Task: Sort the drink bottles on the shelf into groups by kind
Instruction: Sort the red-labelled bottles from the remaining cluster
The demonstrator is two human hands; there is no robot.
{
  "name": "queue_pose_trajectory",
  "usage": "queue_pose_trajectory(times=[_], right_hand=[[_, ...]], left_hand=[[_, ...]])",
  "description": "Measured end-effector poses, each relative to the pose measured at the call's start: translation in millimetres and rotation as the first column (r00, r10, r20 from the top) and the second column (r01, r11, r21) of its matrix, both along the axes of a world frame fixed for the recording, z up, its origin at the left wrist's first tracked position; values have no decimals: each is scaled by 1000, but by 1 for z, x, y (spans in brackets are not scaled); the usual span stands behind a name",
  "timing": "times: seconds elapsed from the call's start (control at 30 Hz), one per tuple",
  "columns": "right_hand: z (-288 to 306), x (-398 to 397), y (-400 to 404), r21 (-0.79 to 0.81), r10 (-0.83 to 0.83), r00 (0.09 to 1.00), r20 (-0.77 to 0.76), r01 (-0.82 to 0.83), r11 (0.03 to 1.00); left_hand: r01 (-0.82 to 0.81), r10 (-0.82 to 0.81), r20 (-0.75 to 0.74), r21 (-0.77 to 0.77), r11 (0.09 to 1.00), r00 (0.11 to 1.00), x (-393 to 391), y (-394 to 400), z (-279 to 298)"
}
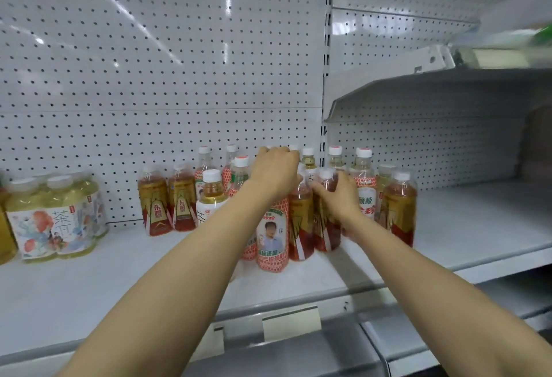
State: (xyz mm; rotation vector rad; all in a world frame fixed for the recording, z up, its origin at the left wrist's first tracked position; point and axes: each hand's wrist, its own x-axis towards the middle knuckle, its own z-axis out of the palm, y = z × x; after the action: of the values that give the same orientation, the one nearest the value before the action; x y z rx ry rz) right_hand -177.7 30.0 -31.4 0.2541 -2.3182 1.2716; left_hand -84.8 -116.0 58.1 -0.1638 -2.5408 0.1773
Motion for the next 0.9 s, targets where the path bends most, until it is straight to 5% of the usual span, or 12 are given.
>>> queue_pose_trajectory(times=[0.33, 0.5, 0.6, 0.73, 0.9], right_hand=[[-11, 28, 51, -180, 179, 980, -90, -192, 965], [-13, 43, 62, -288, 231, 971, -59, -238, 928], [-14, 54, 65, -328, 231, 969, -85, -246, 912], [-15, 70, 68, -333, 194, 975, -106, -218, 917], [-7, 100, 59, -308, 161, 960, -228, -228, 924]], left_hand=[[-62, 263, 426, -429, 901, 866, -12, 52, 18], [24, 11, 491, -65, 998, 871, -8, 60, 6], [74, -163, 424, 219, 973, 891, 6, 67, -7], [83, -271, 276, 543, 835, 922, 22, 56, -27], [227, -300, -45, 761, 607, 953, 61, 42, -45]])
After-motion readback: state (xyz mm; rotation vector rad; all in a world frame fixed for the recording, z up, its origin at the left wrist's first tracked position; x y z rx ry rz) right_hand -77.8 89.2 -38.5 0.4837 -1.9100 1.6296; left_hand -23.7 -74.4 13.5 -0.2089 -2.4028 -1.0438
